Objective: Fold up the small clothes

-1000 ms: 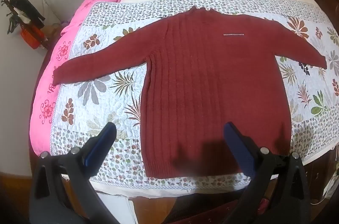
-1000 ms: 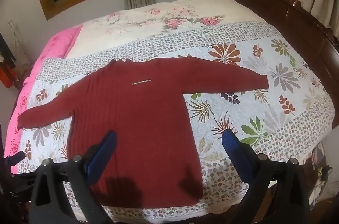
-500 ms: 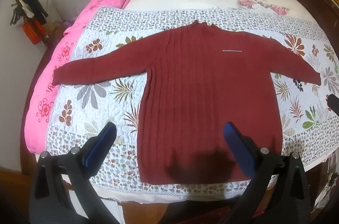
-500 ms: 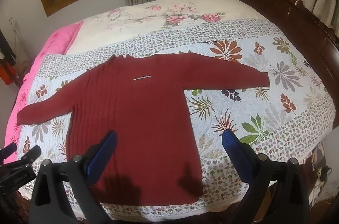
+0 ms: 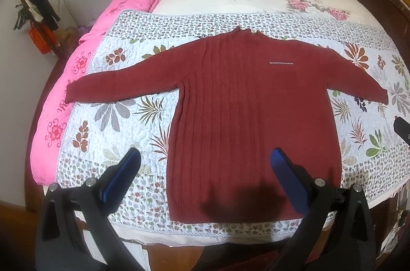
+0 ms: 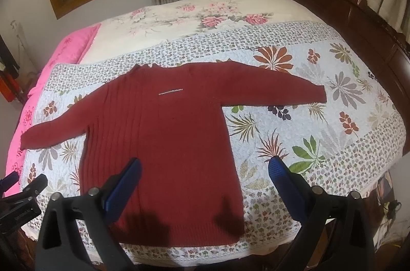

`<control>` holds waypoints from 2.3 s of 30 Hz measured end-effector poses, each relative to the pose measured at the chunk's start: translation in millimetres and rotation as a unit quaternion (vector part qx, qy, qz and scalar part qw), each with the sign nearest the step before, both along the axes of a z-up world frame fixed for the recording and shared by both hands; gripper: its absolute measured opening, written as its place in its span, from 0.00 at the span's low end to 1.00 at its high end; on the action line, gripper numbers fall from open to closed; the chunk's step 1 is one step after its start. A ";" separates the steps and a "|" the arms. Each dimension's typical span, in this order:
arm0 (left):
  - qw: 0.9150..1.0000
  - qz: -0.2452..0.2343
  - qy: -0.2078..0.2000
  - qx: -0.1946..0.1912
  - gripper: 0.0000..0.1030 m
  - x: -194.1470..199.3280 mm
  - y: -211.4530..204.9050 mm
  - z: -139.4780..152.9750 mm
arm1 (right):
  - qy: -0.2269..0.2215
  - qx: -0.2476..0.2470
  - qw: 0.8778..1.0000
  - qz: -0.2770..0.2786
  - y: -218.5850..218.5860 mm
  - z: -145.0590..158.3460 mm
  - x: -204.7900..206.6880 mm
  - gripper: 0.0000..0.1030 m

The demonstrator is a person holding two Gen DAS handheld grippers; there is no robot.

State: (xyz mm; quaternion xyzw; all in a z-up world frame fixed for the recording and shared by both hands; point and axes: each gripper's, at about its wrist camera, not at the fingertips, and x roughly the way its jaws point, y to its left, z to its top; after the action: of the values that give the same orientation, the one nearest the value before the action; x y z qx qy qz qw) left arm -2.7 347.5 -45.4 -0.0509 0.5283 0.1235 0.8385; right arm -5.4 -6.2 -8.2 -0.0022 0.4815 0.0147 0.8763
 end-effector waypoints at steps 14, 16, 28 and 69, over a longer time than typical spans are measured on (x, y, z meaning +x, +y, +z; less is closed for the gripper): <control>1.000 0.004 -0.004 0.001 0.97 -3.6 -2.0 3.6 | 0.002 0.001 1.000 0.001 0.4 -0.9 -2.6 0.96; 1.000 0.004 -0.004 0.002 0.97 -3.9 -2.4 4.0 | 0.002 0.002 1.000 0.003 0.2 -2.2 -3.8 0.96; 1.000 0.008 -0.002 0.003 0.97 -3.5 -5.9 2.7 | 0.007 0.005 1.000 0.010 -5.5 -3.2 2.9 0.96; 0.997 -0.053 -0.026 0.057 0.97 169.6 -169.8 -0.7 | -0.025 0.045 0.990 -0.128 -257.8 -65.5 184.5 0.96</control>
State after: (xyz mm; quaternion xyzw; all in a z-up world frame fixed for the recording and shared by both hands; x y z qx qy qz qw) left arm 166.9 177.7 -46.1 0.0217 0.5007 0.1071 0.8587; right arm 179.1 -264.0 -73.7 0.0985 0.4550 -0.0762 0.8817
